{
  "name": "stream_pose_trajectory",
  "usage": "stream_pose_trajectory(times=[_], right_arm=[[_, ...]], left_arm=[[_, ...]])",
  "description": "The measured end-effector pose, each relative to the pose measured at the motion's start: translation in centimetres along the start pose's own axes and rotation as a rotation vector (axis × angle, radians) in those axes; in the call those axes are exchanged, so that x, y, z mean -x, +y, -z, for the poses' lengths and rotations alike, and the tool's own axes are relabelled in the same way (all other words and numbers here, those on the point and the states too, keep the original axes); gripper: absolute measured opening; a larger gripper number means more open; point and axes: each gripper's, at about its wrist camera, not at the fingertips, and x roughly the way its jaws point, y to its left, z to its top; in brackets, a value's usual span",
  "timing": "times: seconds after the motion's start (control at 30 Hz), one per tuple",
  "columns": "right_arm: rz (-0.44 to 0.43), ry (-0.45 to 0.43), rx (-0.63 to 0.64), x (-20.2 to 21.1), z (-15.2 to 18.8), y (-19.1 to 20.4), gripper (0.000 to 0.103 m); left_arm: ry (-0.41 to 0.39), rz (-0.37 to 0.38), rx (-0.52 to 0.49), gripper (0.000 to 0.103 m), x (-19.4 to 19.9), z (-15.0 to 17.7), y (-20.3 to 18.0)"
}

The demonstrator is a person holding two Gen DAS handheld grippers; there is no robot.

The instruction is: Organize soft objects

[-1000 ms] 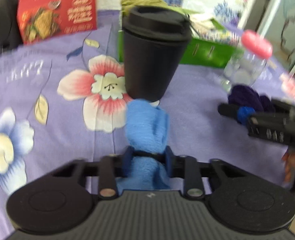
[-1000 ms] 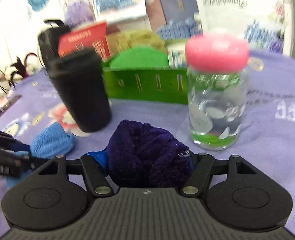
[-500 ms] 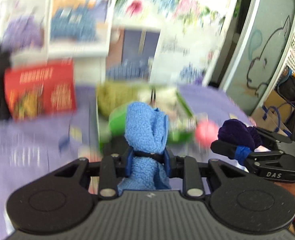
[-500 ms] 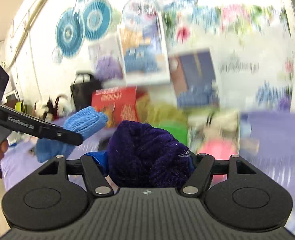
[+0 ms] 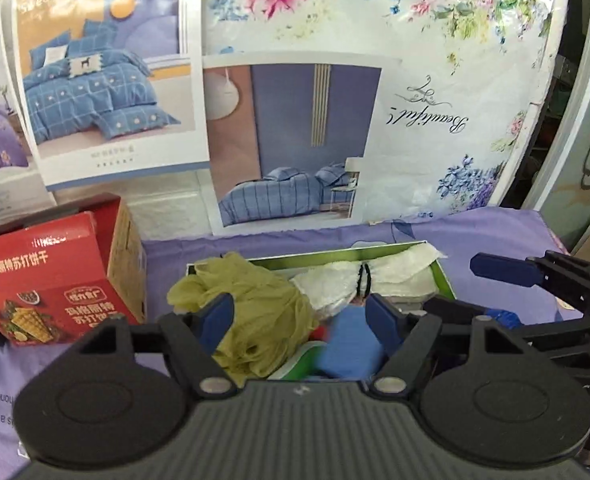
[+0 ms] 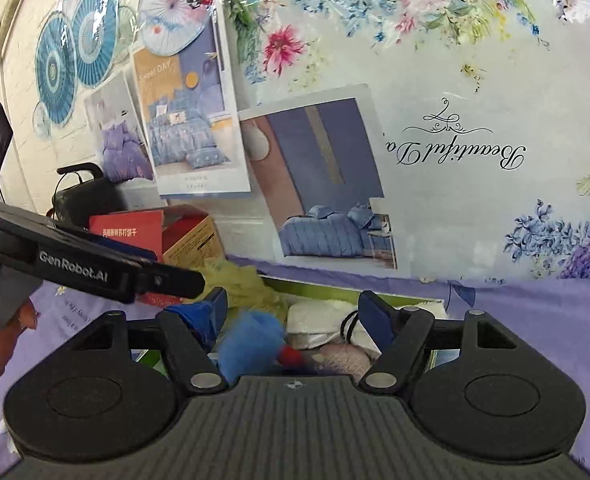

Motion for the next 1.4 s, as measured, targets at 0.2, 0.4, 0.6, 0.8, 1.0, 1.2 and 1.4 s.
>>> stream_pose_trajectory(times=[0.2,0.4,0.6,0.8,1.0,1.2,1.4], right_arm=[[-0.016,0.061,0.056,-1.5,-0.8,-0.7,0.059],[-0.015,0.067,0.039,1.2,-0.7,-0.3,0.059],[0.059,0.009,-0.035,7.0,0.0,1.6,0.059],[0.174,-0.011,-0.065,12.1,3.3,5.7,0.059],[0.375,0.005,-0.149,15.2,7.6,10.6,0.059],[0.477,-0.033,-0.346,17.1,14.7,13.2,0.059],[0.543,0.029,-0.341,17.5,17.4,12.8,0.059]], left_arm=[[0.009,-0.036,0.009,0.073,-0.3,0.4,-0.8],[-0.006,-0.109,0.098,0.073,2.9,1.9,-0.4],[-0.052,-0.128,0.105,0.074,8.2,5.4,-1.2],[-0.064,-0.098,0.072,0.074,12.5,10.7,-2.9],[-0.135,-0.097,0.073,0.074,16.0,15.8,-4.5],[-0.101,-0.136,0.089,0.074,16.6,22.4,-6.0],[-0.013,-0.085,0.1,0.074,15.4,26.7,-6.1]])
